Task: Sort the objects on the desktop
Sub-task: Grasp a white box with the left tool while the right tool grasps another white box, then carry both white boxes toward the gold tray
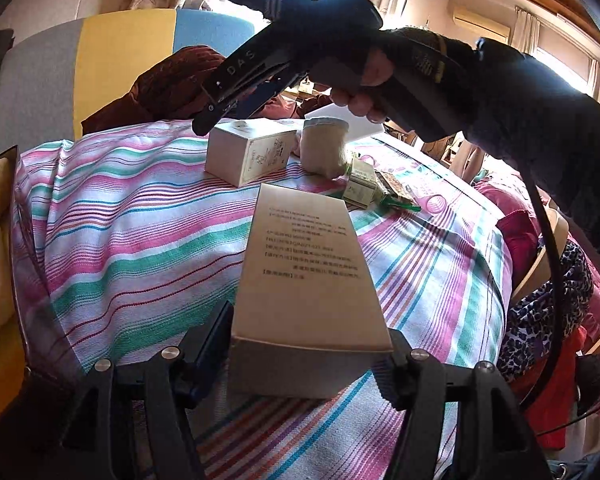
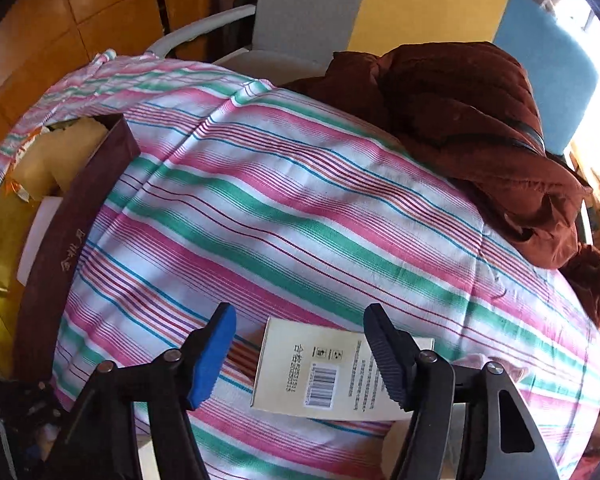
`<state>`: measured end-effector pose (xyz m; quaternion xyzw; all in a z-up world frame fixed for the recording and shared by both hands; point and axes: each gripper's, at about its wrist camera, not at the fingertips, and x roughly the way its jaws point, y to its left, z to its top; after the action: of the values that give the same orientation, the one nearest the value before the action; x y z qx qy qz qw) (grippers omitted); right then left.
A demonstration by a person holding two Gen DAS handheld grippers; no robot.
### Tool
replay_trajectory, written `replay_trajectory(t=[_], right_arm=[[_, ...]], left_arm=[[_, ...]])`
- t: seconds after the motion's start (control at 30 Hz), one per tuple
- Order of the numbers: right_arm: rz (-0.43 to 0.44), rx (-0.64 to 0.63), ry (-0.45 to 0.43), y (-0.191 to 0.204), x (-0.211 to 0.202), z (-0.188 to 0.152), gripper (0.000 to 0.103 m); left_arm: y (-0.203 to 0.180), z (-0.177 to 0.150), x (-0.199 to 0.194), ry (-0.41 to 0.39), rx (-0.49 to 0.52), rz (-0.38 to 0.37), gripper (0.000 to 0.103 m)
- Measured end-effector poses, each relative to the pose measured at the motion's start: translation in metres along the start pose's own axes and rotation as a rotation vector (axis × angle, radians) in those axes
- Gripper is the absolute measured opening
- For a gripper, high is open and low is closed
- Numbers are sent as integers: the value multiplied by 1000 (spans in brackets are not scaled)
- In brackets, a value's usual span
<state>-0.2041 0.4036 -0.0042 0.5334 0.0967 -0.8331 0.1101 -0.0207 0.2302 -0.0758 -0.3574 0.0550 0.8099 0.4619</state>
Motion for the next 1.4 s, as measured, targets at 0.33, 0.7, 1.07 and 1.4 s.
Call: replay_trajectory(t=[0.33, 0.7, 1.07, 1.4], right_arm=[[19, 43, -18, -11, -25, -12, 103], [-16, 13, 48, -12, 12, -21, 103], [-21, 41, 69, -24, 20, -24, 103], [-46, 96, 54, -17, 33, -33, 100]], left_arm=[[2, -1, -1, -5, -12, -11, 65], [3, 0, -1, -7, -18, -19, 65], [5, 0, 0, -6, -15, -23, 65], [5, 0, 0, -6, -18, -23, 65]])
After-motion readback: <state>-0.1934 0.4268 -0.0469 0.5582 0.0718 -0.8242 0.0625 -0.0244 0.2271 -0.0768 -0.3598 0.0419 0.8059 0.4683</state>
